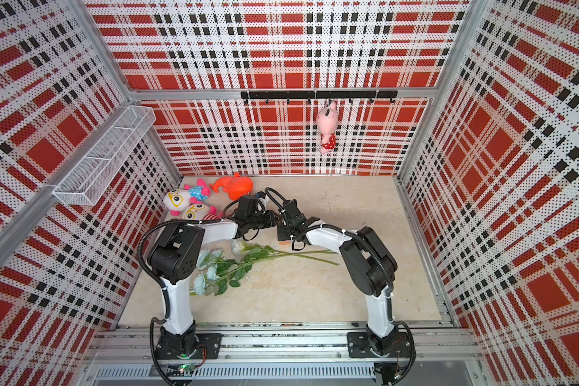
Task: Wrap bouquets with tape
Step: Pull the tape from the tape cutter.
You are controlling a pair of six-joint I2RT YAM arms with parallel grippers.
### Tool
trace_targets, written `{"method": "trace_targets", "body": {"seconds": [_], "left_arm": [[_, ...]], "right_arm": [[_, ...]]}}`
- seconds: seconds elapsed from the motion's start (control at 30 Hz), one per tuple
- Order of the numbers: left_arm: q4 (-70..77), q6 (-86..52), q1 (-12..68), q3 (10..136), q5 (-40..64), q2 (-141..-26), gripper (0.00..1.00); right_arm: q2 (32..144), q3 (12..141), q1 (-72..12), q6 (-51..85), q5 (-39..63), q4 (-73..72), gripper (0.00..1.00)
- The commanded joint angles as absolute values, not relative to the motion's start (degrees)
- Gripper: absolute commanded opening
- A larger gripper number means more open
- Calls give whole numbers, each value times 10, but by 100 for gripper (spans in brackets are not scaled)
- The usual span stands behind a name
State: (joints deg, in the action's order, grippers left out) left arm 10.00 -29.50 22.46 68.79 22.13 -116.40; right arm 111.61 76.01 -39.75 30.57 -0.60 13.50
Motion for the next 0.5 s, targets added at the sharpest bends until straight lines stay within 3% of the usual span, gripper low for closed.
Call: {"method": "trace_targets", "body": {"seconds": [0.0,0.47], "left_arm": [[82,-285,220,698,217,-1189,25],[68,-280,219,706,214,-1196,24]], "right_arm": [[1082,765,-402,298,-17,140,0],[1059,757,-402,290,2,139,0]]}}
